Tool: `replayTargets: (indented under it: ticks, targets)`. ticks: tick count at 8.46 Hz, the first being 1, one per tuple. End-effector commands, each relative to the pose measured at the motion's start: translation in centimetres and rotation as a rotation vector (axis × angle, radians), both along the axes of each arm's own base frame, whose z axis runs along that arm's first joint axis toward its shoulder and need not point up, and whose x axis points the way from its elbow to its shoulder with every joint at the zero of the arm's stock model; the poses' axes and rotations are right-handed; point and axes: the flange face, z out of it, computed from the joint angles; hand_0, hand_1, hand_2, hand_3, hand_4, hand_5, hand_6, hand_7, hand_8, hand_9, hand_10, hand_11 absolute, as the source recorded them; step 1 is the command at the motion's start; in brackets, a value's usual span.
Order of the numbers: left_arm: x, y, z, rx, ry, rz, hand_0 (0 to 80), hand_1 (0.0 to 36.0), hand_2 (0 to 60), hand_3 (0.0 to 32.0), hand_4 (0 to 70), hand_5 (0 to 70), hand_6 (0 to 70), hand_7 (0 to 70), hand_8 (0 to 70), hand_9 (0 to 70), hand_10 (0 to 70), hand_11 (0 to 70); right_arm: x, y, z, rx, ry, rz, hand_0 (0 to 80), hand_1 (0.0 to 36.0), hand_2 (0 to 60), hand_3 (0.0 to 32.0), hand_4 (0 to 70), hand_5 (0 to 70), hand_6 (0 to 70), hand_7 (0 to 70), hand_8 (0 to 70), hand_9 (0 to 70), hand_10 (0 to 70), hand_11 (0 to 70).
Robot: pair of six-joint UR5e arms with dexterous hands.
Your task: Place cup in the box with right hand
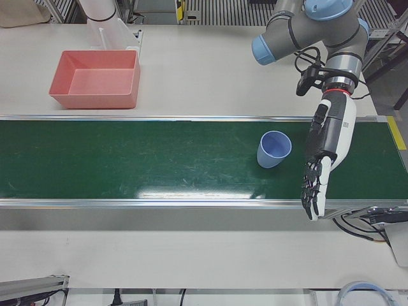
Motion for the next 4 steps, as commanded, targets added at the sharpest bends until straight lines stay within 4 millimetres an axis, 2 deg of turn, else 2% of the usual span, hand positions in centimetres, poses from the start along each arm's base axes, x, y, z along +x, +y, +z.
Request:
replayTargets:
  ticks: [1, 2, 3, 4]
  targets:
    - [0.0, 0.0, 0.0, 0.000, 0.000, 0.000, 0.0, 0.0, 0.0, 0.0, 0.0, 0.0, 0.0, 0.0, 0.0, 0.0, 0.0, 0.0, -7.5, -8.2, -7.3, 0.028, 0.037, -0.012, 35.2, 4.1, 1.6, 0.0, 11.7, 1.0, 8.4, 39.1, 7.6, 17.7, 0.0, 0.0]
    - [0.0, 0.0, 0.0, 0.000, 0.000, 0.000, 0.0, 0.0, 0.0, 0.0, 0.0, 0.0, 0.0, 0.0, 0.0, 0.0, 0.0, 0.0, -12.3, -11.0, -9.8, 0.059, 0.027, -0.013, 38.6, 5.2, 1.7, 0.0, 15.5, 1.1, 9.0, 42.2, 7.7, 18.3, 0.0, 0.0]
    - [0.0, 0.0, 0.1, -0.001, 0.000, 0.000, 0.0, 0.0, 0.0, 0.0, 0.0, 0.0, 0.0, 0.0, 0.0, 0.0, 0.0, 0.0, -17.3, -12.5, -12.0, 0.066, 0.020, -0.031, 38.1, 4.9, 0.2, 0.0, 11.3, 1.1, 8.1, 37.9, 7.0, 16.6, 0.0, 0.0]
    - [0.0, 0.0, 0.1, -0.001, 0.000, 0.000, 0.0, 0.0, 0.0, 0.0, 0.0, 0.0, 0.0, 0.0, 0.0, 0.0, 0.0, 0.0, -22.9, -13.8, -14.8, 0.073, 0.012, -0.048, 38.3, 5.0, 0.1, 0.0, 10.3, 1.2, 7.8, 36.4, 6.7, 15.8, 0.0, 0.0]
